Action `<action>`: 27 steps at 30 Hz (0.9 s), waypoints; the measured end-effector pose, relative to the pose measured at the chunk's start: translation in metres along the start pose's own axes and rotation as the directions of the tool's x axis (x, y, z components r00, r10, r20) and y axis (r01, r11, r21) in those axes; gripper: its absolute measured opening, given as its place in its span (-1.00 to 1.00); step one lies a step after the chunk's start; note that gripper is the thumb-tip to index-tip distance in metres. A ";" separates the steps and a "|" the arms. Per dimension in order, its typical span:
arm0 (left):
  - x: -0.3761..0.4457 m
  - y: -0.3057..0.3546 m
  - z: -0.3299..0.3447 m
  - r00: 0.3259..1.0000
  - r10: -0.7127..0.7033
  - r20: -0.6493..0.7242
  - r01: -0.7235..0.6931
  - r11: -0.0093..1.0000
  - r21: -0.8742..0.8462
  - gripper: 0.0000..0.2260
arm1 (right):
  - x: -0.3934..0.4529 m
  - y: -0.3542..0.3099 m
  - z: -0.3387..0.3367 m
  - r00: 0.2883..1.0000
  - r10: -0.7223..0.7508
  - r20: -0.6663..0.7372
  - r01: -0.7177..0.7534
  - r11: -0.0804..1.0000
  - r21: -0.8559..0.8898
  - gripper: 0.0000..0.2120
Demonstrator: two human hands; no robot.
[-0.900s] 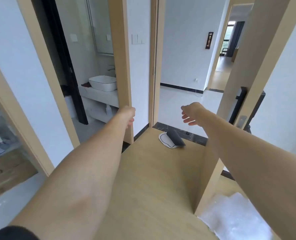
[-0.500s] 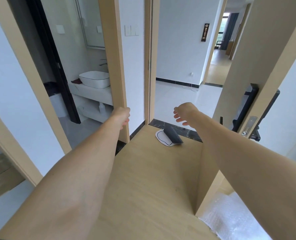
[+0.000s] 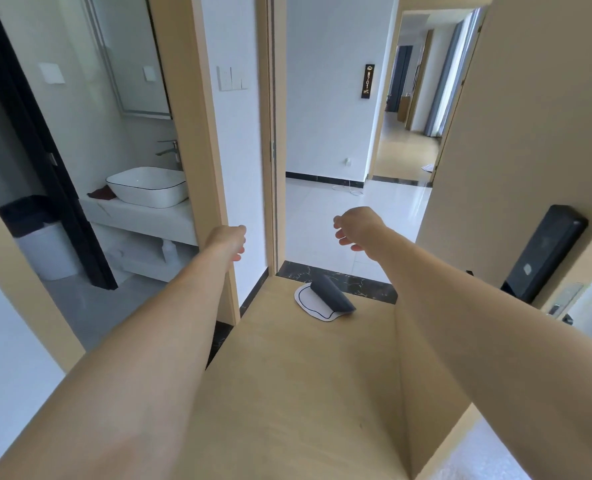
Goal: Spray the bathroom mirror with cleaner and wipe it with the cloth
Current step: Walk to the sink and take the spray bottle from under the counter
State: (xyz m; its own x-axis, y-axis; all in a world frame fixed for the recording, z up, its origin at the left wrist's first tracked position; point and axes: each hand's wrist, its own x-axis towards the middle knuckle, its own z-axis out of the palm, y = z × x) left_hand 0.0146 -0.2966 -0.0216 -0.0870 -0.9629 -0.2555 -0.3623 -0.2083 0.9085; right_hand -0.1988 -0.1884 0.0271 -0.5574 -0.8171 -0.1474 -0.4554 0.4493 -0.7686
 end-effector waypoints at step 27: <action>0.315 0.048 -0.161 0.941 -0.056 -0.333 0.015 0.992 -0.124 -0.78 | 0.282 -0.228 0.240 0.902 -0.260 0.343 0.213 0.962 0.170 -0.82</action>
State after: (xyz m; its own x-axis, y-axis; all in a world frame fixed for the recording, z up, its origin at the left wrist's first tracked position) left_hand 0.1195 -0.6373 -0.0048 0.2470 -0.9520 -0.1810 -0.2458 -0.2422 0.9386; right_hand -0.0861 -0.6080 0.0115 -0.1462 -0.9783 -0.1470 -0.4390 0.1973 -0.8765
